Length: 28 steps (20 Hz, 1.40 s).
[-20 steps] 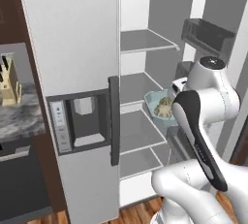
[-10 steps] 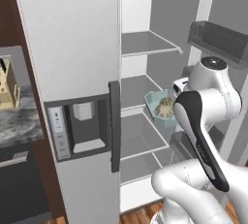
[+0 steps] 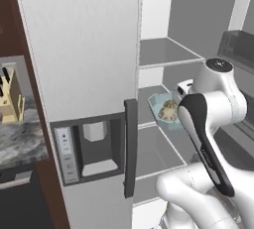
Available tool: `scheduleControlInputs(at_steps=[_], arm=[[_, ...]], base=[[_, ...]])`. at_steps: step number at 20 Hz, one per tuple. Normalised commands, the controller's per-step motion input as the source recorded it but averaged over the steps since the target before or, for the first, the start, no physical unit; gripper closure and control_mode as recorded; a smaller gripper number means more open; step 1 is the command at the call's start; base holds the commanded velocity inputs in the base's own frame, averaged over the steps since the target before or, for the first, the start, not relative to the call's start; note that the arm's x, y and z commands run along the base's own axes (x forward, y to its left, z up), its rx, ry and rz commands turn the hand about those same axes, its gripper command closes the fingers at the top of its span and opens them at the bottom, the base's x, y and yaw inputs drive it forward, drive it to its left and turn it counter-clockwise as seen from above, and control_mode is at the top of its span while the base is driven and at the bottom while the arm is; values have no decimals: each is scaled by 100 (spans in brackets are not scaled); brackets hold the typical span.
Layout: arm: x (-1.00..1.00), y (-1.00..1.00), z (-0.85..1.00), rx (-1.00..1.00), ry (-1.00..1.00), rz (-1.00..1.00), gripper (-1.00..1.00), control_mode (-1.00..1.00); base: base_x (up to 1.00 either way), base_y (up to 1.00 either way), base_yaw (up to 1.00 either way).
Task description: Place two dumplings into each of the tupperware containers and then place the containers in the fridge.
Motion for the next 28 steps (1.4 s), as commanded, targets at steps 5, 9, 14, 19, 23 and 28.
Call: scheduleControlInputs(at_steps=[5, 9, 14, 19, 23, 28], arm=[[0, 0, 0, 0, 0, 0, 100, 100], [0, 0, 0, 0, 0, 0, 100, 100], [0, 0, 0, 0, 0, 0, 100, 100], [0, 0, 0, 0, 0, 1, 100, -100], [-6, -37, 37, 6, -26, 10, 100, -100], [-7, -43, 35, 5, -46, 6, 100, -100]], base=[[35, -37, 13], [9, -25, 7], [3, -29, 0], [0, 0, 0], [0, 0, 0], [0, 0, 0]])
